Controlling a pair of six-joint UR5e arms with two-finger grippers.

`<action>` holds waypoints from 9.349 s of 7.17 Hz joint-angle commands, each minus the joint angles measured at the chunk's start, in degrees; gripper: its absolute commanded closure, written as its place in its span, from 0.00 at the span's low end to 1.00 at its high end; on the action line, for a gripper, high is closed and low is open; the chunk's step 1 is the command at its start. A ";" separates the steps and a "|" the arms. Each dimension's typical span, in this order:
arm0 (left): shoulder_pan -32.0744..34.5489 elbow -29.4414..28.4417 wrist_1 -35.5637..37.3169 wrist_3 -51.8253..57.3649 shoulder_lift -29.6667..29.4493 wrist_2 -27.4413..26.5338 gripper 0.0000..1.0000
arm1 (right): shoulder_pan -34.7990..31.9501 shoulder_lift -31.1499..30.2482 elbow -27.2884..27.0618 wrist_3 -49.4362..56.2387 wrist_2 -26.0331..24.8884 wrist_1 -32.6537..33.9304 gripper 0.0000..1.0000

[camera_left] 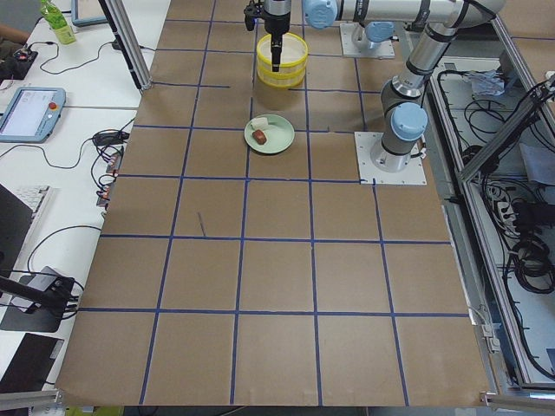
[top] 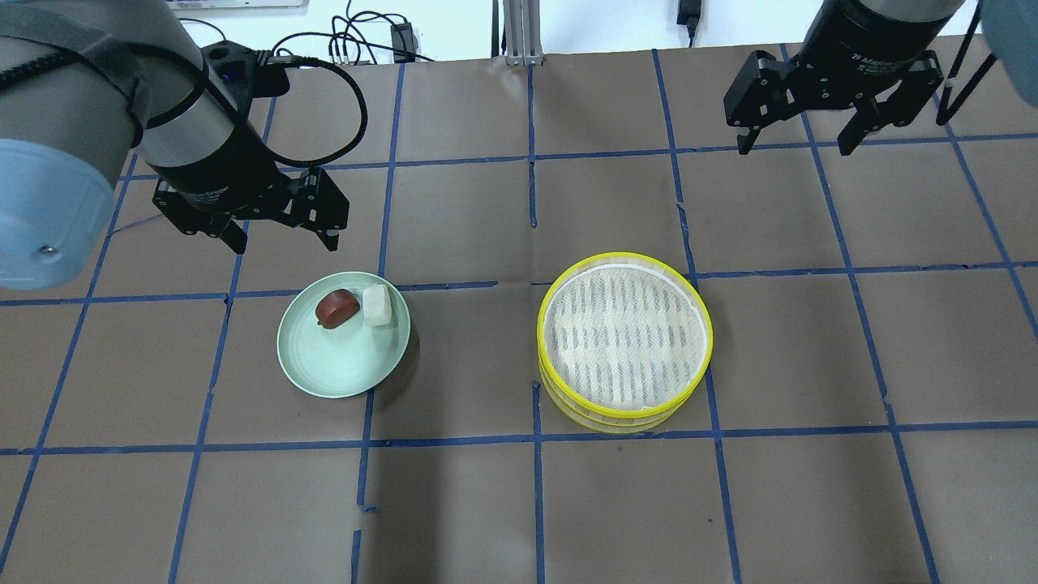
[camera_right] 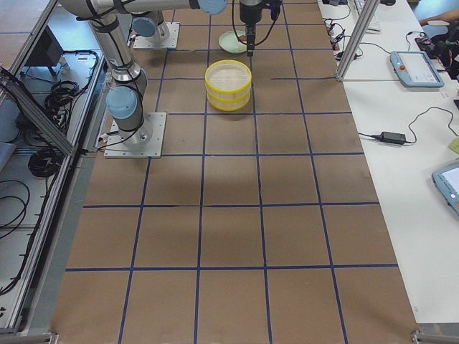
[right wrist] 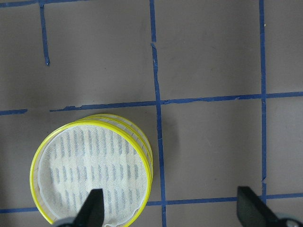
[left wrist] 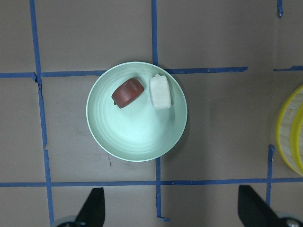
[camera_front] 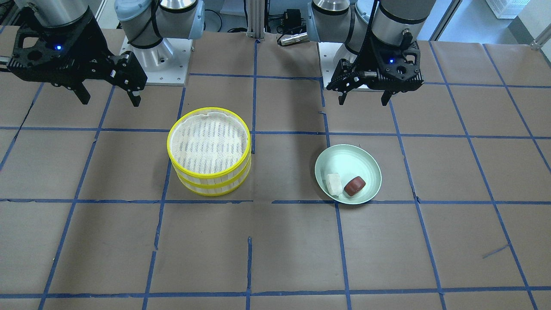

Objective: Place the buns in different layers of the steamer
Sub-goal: 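Move the left gripper down over the buns in the green bowl, then grasp the white bun with left gripper while right gripper lowers to steamer, then lift the top steamer tier off with the right gripper and set it farther away, then carry the white bun into the lower steamer tier and open the left gripper, then restack the top tier with right gripper while left gripper returns to bowl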

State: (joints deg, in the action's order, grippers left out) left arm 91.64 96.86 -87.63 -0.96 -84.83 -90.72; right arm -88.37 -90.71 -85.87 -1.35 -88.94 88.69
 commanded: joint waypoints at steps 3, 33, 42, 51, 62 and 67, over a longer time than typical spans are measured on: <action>-2.26 1.92 1.65 0.26 -2.34 0.19 0.00 | 0.03 0.01 -0.09 0.03 -0.01 0.00 0.00; 1.70 14.77 31.02 -7.91 -13.08 -4.11 1.00 | -4.01 2.65 -31.30 -0.33 -2.99 31.64 0.92; 22.95 1.06 28.56 -39.36 -20.62 -0.42 1.00 | 19.63 3.00 -23.99 17.69 -6.25 23.29 0.91; 29.22 0.79 38.93 -37.93 -26.45 -1.12 0.00 | 19.37 3.00 -24.17 17.69 -6.25 22.85 0.91; -6.48 13.45 31.36 11.69 -22.89 1.25 0.00 | -11.03 8.88 -21.26 -2.97 -7.20 22.93 0.93; -6.48 14.15 35.86 8.02 -25.65 -0.24 0.36 | -10.60 8.71 -24.69 2.14 -8.80 25.39 0.94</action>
State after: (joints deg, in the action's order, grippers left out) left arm 85.17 110.70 -51.51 9.08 -110.47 -90.86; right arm -99.00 -82.00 -109.61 0.32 -97.63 113.30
